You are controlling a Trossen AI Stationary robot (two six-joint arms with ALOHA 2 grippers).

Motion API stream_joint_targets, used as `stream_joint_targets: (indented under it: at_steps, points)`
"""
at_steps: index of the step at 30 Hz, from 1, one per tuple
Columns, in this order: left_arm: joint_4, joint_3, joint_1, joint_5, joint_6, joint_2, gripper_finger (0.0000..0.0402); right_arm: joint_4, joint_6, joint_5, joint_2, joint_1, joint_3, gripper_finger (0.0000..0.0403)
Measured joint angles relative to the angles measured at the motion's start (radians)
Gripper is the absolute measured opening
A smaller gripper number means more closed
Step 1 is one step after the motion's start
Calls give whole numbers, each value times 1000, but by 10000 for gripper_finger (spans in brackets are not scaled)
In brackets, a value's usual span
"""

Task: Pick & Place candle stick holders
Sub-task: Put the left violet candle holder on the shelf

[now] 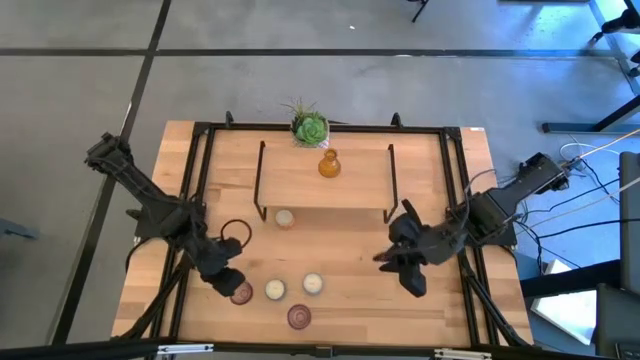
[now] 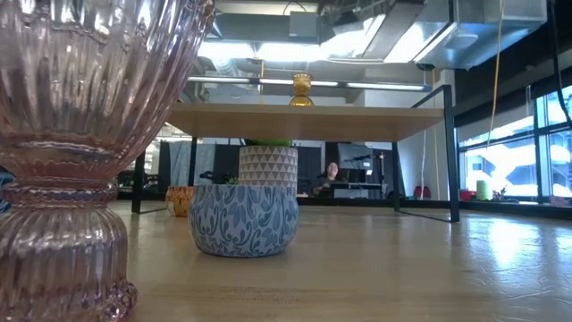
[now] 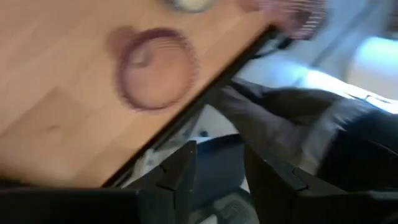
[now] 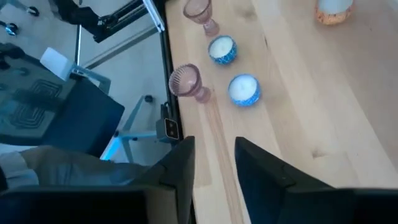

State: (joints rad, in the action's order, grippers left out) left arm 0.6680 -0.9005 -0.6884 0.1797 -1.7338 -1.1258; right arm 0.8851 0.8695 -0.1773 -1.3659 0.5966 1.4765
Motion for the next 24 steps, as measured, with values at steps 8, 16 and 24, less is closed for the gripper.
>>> stream_joint_targets:
  at_steps: [8,16,24]
  points:
    - [110,0,-47,-88,-108,-109,135,-67,13,-78,0,22,0,139]
    - [55,0,-47,-89,-98,-213,135,-90,13,-92,-1,22,0,140]
    - [73,0,-42,-109,-112,-252,135,-90,9,-111,-1,22,0,140]
